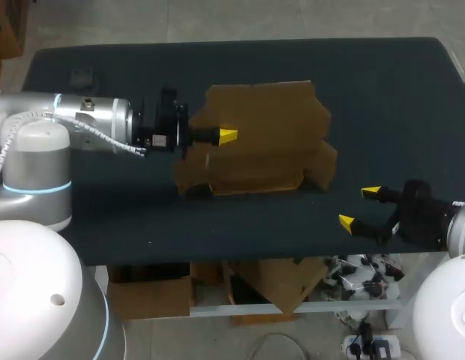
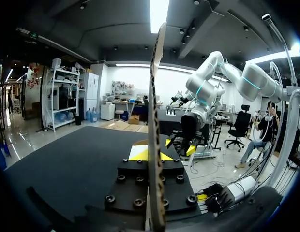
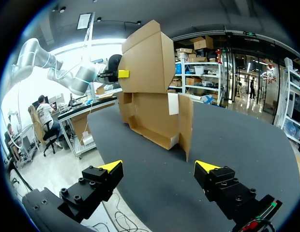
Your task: Assemble the packaging by folding the flat box into shape, placing the metal phone stand inside, and closing the box properly
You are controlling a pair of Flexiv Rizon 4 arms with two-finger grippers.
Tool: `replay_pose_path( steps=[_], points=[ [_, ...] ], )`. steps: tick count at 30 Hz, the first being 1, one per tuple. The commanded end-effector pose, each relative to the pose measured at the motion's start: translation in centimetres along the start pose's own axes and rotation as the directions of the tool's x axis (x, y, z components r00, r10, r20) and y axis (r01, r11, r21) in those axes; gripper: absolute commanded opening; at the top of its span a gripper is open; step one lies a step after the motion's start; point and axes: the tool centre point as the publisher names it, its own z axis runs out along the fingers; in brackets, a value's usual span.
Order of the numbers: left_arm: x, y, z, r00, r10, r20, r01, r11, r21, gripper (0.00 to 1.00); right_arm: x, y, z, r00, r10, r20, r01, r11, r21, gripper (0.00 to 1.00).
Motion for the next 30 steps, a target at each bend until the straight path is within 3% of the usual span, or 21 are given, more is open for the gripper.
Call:
replay_pose_path(
  steps=[1, 30],
  points=[
    [0.09, 0.68, 0.19, 1.0, 0.006, 0.0, -0.006, 1.0, 0.011, 0.0, 0.03, 0.02, -0.22, 1.0, 0.0, -0.001, 0.0, 1.0, -0.002, 1.0],
    [-0.37, 0.9, 0.01, 0.999, 0.046, 0.021, -0.044, 0.998, -0.051, 0.0, 0.03, 0.02, -0.22, 1.0, 0.0, -0.001, 0.0, 1.0, -0.002, 1.0]
  ],
)
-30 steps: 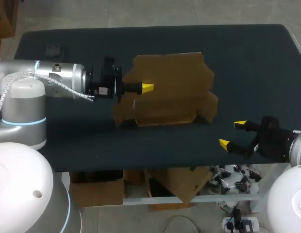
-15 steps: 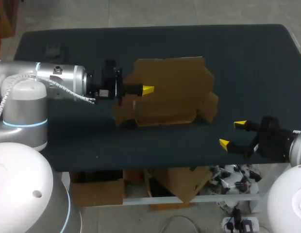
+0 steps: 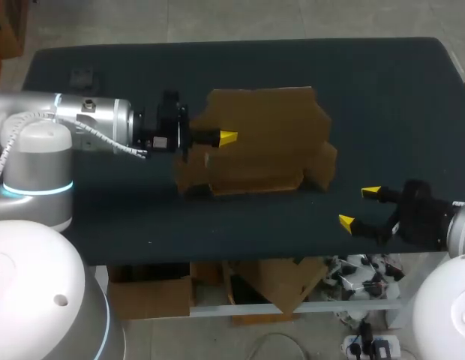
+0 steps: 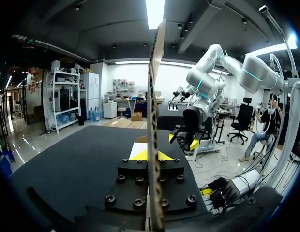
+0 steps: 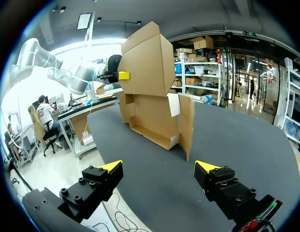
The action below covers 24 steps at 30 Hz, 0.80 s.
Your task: Assemble the packaging by folding the flat box into shape, placing the metal phone stand inside, and closing the box properly
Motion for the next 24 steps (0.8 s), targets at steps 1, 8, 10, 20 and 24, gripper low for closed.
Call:
replay_pose_path(
  steps=[1, 8, 10, 20, 24],
  points=[
    [-0.11, 0.31, 0.08, 1.0, -0.001, -0.003, 0.001, 1.0, -0.011, 0.0, 0.03, 0.02, -0.22, 1.0, 0.0, -0.001, 0.0, 1.0, -0.002, 1.0],
    [-0.28, 0.53, 0.2, 1.0, -0.003, -0.004, 0.003, 1.0, -0.02, 0.0, 0.03, 0.02, -0.22, 1.0, 0.0, -0.001, 0.0, 1.0, -0.002, 1.0],
    [-0.32, 0.61, 0.19, 1.0, -0.004, -0.004, 0.004, 1.0, -0.022, 0.0, 0.03, 0.02, -0.22, 1.0, 0.0, -0.001, 0.0, 1.0, -0.002, 1.0],
    [-0.37, 0.79, 0.18, 1.0, -0.009, -0.003, 0.008, 1.0, -0.023, 0.0, 0.03, 0.02, -0.22, 1.0, 0.0, -0.001, 0.0, 1.0, -0.002, 1.0],
    [-0.36, 0.78, 0.13, 1.0, -0.007, -0.002, 0.007, 1.0, -0.02, 0.0, 0.03, 0.02, -0.22, 1.0, 0.0, -0.001, 0.0, 1.0, -0.002, 1.0]
  ],
)
